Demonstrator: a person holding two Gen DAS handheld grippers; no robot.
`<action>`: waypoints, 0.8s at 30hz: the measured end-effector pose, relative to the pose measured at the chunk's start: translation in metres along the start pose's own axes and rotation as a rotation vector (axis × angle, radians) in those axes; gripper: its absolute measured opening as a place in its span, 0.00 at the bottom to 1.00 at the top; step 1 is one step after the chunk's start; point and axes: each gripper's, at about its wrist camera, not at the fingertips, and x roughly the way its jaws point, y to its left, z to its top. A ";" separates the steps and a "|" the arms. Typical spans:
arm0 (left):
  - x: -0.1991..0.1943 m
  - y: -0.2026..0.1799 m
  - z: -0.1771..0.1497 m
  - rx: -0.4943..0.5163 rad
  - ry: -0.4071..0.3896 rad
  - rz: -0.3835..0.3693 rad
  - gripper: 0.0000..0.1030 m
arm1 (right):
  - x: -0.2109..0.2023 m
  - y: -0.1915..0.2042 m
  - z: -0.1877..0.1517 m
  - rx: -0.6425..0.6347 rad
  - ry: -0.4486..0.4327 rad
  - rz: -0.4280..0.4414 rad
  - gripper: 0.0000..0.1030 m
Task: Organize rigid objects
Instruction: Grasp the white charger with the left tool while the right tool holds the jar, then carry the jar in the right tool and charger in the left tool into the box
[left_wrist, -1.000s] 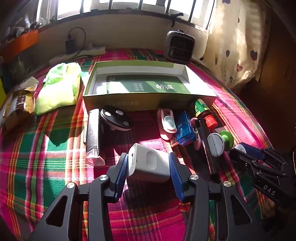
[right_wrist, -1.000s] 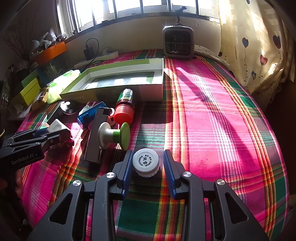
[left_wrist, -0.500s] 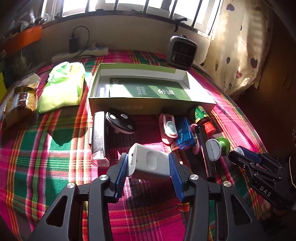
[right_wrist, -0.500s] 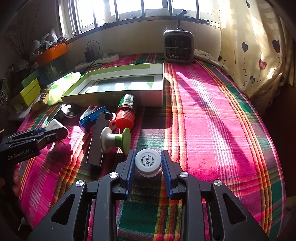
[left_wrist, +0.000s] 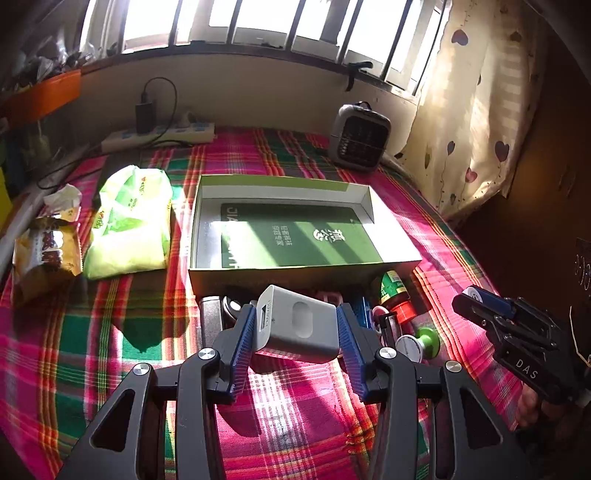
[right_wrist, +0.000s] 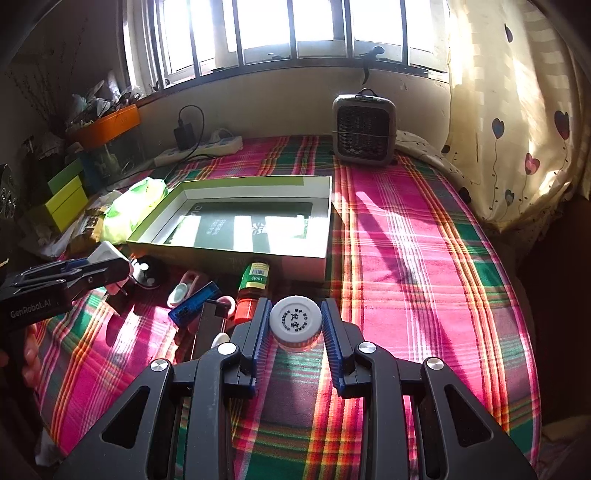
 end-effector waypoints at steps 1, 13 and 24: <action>0.001 0.001 0.005 0.000 0.000 -0.004 0.42 | 0.003 -0.001 0.004 0.001 0.002 0.004 0.28; 0.021 0.020 0.057 -0.008 -0.016 -0.018 0.42 | 0.034 -0.010 0.051 0.014 0.037 0.043 0.28; 0.062 0.036 0.088 0.005 0.021 -0.004 0.42 | 0.082 -0.006 0.092 -0.027 0.069 0.057 0.28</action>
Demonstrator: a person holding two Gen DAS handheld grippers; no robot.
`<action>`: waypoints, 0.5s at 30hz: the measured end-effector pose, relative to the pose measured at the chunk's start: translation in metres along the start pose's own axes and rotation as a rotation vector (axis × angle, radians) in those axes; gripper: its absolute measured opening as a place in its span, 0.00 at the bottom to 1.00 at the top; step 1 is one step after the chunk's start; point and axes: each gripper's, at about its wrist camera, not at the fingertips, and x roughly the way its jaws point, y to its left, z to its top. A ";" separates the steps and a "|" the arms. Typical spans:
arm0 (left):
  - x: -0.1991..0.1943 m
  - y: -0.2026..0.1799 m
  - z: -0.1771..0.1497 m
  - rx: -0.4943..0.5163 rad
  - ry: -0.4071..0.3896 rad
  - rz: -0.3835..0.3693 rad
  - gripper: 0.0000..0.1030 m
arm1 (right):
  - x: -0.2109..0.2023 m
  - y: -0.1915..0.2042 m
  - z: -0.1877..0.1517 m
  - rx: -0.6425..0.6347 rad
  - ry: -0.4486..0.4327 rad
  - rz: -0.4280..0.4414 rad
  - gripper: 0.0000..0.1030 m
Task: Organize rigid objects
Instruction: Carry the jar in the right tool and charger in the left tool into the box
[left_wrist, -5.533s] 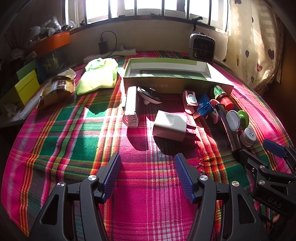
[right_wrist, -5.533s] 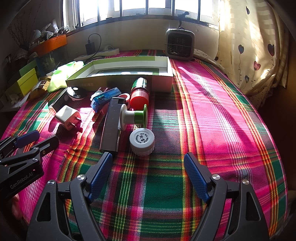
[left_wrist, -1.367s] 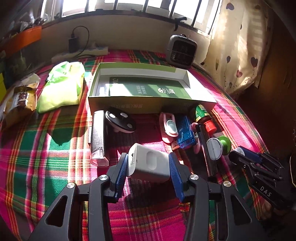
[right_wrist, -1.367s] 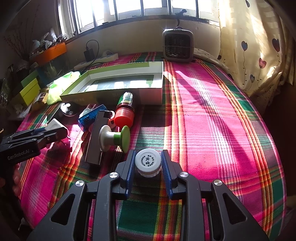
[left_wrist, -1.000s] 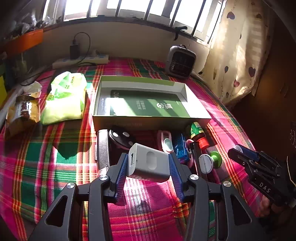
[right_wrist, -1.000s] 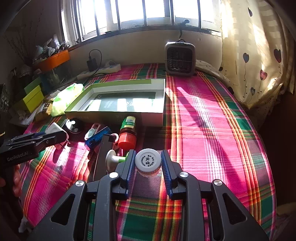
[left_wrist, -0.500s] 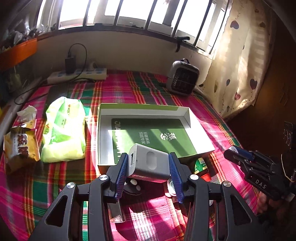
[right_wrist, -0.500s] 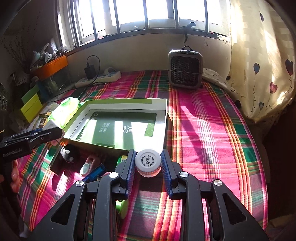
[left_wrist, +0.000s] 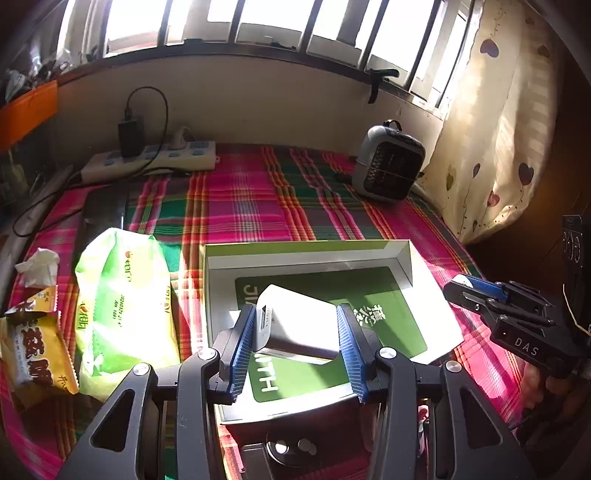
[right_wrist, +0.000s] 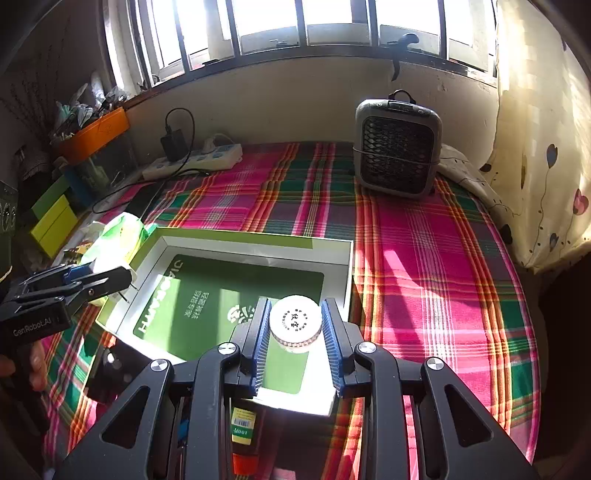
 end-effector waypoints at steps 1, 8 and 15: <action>0.005 0.001 0.002 0.000 0.007 -0.001 0.42 | 0.006 0.001 0.003 -0.008 0.006 -0.002 0.28; 0.034 0.004 0.012 0.006 0.053 -0.010 0.42 | 0.040 0.001 0.015 -0.008 0.046 0.007 0.28; 0.055 0.006 0.015 0.008 0.084 0.000 0.42 | 0.060 0.004 0.019 -0.026 0.067 0.007 0.28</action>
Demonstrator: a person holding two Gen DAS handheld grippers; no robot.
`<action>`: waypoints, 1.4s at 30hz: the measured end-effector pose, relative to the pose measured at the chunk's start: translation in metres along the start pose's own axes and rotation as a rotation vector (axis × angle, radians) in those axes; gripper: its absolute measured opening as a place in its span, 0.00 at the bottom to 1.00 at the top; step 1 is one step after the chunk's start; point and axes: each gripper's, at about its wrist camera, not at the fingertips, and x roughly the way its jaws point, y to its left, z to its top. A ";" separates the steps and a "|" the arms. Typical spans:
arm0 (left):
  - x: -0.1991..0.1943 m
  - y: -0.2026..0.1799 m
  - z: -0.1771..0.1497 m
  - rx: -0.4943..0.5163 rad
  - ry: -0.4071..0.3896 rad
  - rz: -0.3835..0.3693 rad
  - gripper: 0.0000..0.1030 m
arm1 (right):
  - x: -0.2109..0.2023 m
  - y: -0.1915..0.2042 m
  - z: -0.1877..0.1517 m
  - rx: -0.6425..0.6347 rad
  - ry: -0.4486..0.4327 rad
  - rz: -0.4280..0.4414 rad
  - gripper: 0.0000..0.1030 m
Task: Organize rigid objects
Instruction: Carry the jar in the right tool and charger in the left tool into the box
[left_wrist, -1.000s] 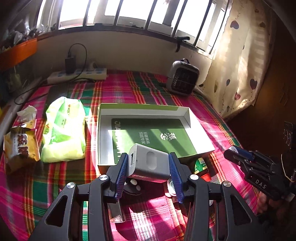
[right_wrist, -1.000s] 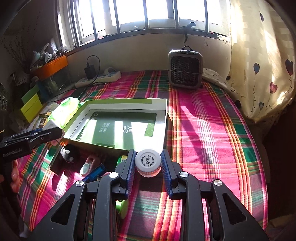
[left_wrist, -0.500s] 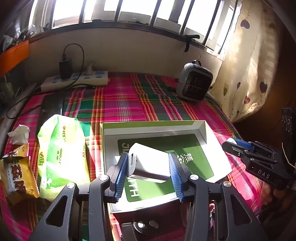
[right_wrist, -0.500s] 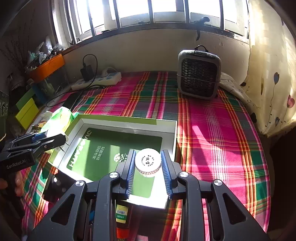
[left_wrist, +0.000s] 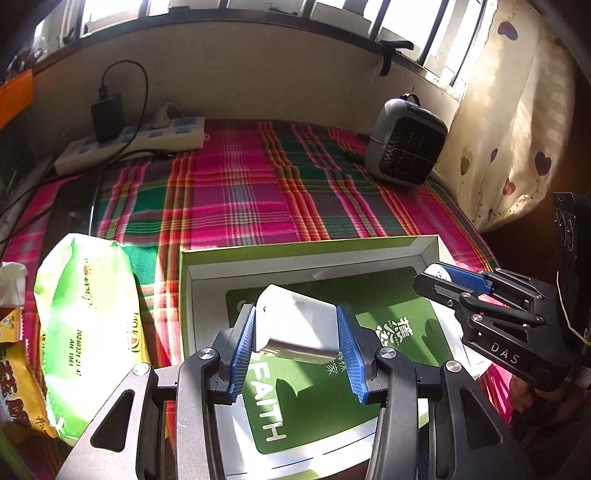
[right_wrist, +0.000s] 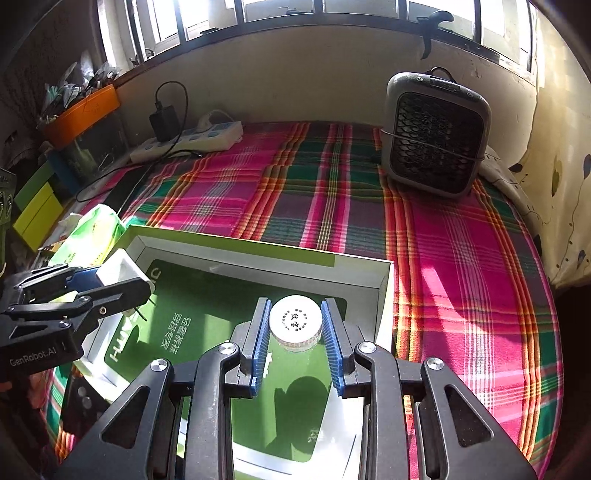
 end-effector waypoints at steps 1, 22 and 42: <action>0.002 0.001 0.000 0.000 0.003 0.004 0.42 | 0.002 0.000 0.000 -0.003 0.001 -0.001 0.28; 0.026 -0.005 0.002 0.045 0.030 0.067 0.42 | 0.028 0.002 0.002 -0.032 0.028 -0.032 0.28; 0.026 -0.004 0.001 0.037 0.030 0.071 0.42 | 0.026 0.002 0.002 -0.023 0.004 -0.014 0.37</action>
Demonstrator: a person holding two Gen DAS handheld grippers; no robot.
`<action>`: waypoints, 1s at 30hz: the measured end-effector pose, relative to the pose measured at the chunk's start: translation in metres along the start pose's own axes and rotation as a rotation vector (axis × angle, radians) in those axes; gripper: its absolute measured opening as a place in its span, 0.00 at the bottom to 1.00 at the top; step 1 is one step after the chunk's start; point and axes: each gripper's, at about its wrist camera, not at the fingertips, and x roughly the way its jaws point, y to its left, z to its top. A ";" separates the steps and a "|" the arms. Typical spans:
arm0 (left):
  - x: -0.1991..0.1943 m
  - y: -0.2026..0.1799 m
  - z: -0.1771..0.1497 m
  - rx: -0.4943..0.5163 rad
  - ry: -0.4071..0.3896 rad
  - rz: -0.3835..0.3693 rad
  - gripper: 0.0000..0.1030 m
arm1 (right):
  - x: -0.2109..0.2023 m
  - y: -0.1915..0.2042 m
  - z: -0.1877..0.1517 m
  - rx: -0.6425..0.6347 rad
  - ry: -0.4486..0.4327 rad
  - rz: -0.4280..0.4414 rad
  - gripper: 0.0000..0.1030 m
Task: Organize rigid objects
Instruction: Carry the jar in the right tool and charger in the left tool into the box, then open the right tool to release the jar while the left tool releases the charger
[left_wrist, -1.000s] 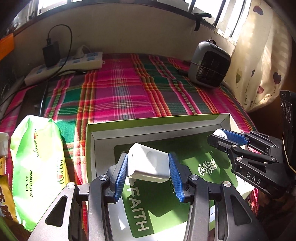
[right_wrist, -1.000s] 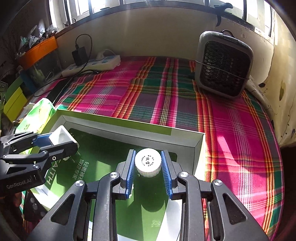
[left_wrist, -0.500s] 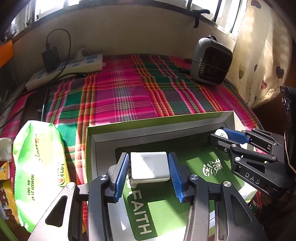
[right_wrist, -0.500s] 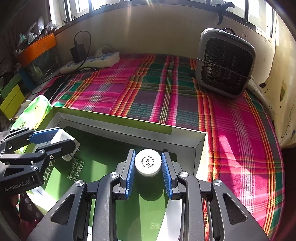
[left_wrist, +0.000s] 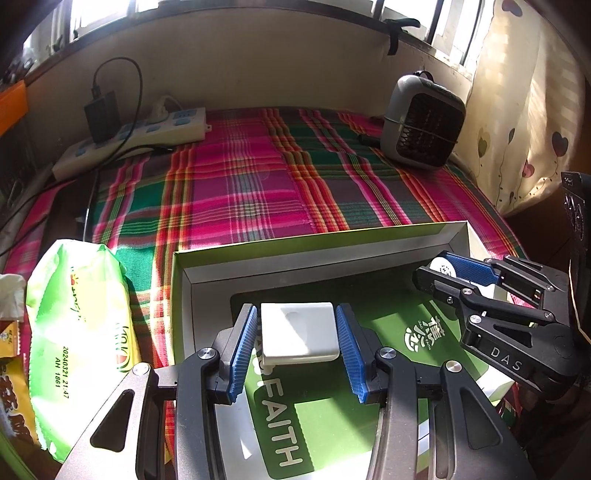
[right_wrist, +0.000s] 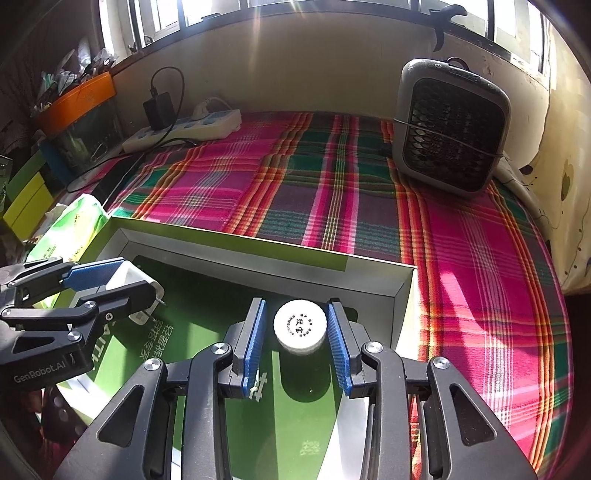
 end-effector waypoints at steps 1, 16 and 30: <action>0.000 0.001 0.000 -0.005 -0.001 -0.002 0.42 | -0.001 0.000 0.000 0.001 -0.002 0.001 0.41; -0.022 -0.001 -0.011 -0.022 -0.026 0.010 0.48 | -0.019 0.004 -0.007 0.018 -0.049 -0.006 0.55; -0.060 -0.006 -0.026 -0.022 -0.080 0.028 0.48 | -0.055 0.013 -0.022 0.030 -0.097 -0.003 0.55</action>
